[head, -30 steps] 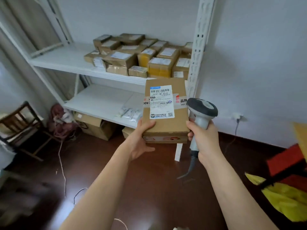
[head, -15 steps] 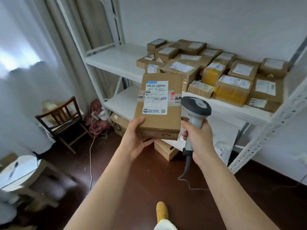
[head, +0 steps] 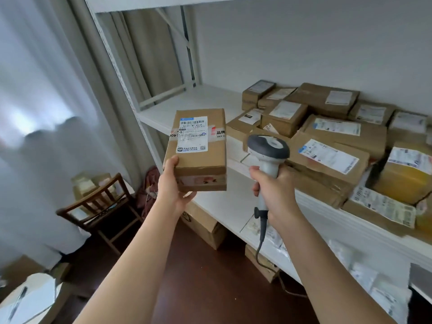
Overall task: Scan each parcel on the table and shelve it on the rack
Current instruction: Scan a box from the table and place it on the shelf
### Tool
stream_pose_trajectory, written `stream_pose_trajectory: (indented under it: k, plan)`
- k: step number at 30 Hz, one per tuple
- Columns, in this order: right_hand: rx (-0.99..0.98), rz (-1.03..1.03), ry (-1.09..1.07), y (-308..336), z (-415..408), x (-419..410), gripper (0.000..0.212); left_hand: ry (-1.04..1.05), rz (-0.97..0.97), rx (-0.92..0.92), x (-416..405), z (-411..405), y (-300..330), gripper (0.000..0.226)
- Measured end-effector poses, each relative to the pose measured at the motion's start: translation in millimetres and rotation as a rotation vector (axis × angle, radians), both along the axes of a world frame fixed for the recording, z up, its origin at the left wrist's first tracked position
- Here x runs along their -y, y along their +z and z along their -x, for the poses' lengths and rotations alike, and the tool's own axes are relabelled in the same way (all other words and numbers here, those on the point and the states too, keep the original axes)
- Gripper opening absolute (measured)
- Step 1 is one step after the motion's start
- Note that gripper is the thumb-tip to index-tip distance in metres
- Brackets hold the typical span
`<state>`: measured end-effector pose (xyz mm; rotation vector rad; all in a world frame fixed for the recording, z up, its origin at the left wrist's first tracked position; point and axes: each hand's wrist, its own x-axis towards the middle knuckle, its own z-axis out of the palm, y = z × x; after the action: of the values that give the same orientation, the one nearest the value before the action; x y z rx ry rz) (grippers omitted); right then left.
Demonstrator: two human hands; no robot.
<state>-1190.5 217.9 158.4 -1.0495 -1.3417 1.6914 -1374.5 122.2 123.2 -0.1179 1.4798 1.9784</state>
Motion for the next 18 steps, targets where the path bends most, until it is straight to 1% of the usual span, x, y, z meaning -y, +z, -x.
stream_pose_trajectory:
  k: [2,5,7,11,12,14,16,17,18]
  plan:
    - [0.018,-0.009,-0.013,-4,31,-18,0.016,0.008,0.028,0.029,-25,39,-5,0.052]
    - [0.045,-0.031,-0.051,-11,80,-50,0.018,-0.031,0.044,0.067,-70,101,-10,0.072]
    - [0.086,-0.037,-0.078,-14,113,-74,0.02,-0.068,0.058,0.066,-104,146,-15,0.077]
    - [0.148,0.005,-0.189,-17,174,-116,0.021,-0.165,0.065,0.063,-174,223,-19,0.063]
    - [0.163,0.017,-0.2,-15,187,-122,0.021,-0.185,0.076,0.078,-188,239,-19,0.061]
    - [0.188,0.018,-0.201,-9,211,-136,0.022,-0.241,0.105,0.084,-219,273,-17,0.065]
    - [0.236,0.011,-0.179,-4,227,-148,0.022,-0.298,0.149,0.057,-252,299,-16,0.062]
    - [0.256,0.008,-0.165,-4,234,-154,0.022,-0.291,0.21,0.027,-266,309,-16,0.06]
    - [0.268,0.009,-0.158,-4,240,-160,0.022,-0.27,0.272,0.005,-282,318,-18,0.063]
